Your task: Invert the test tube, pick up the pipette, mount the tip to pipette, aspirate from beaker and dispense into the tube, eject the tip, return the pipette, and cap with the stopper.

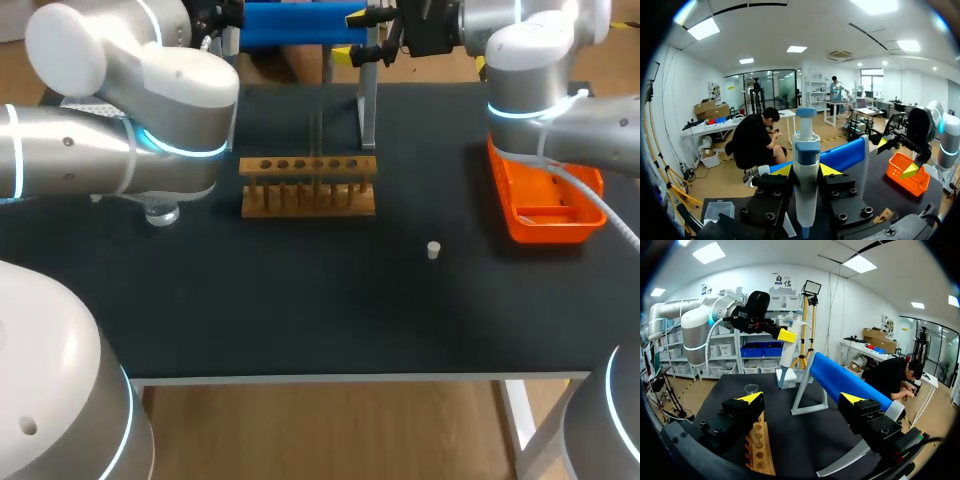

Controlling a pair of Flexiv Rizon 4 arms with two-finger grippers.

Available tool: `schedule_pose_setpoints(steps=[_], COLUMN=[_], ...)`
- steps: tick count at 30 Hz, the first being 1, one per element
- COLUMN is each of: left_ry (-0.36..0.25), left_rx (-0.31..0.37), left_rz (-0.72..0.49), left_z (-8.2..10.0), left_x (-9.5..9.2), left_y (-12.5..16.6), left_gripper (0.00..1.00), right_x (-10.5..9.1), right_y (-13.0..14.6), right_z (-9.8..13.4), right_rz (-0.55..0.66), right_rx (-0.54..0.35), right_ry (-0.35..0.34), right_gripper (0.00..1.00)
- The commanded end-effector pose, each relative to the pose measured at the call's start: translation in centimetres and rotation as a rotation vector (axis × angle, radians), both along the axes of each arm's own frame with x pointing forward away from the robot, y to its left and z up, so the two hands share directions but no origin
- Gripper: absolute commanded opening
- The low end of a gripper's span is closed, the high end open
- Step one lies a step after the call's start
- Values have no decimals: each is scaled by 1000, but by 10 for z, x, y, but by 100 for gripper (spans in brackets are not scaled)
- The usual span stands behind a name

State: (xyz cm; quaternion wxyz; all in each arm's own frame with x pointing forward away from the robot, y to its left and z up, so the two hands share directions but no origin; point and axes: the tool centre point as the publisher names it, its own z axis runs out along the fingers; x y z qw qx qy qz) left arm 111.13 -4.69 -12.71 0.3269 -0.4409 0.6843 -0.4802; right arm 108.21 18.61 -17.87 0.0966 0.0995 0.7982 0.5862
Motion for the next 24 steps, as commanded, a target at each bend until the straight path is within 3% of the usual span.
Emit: schedule_pose_setpoints(steps=[1,24], left_ry=[-23,7], left_rx=[-2,-25], left_rz=[48,170], left_z=[-8,-32], left_x=[7,30], left_y=[-6,-6], left_gripper=[0,0], right_x=[0,0], right_y=[0,0], right_z=[1,1], right_rz=[-1,-1], right_rx=[-3,-3], right_ry=[1,1], right_gripper=[100,100])
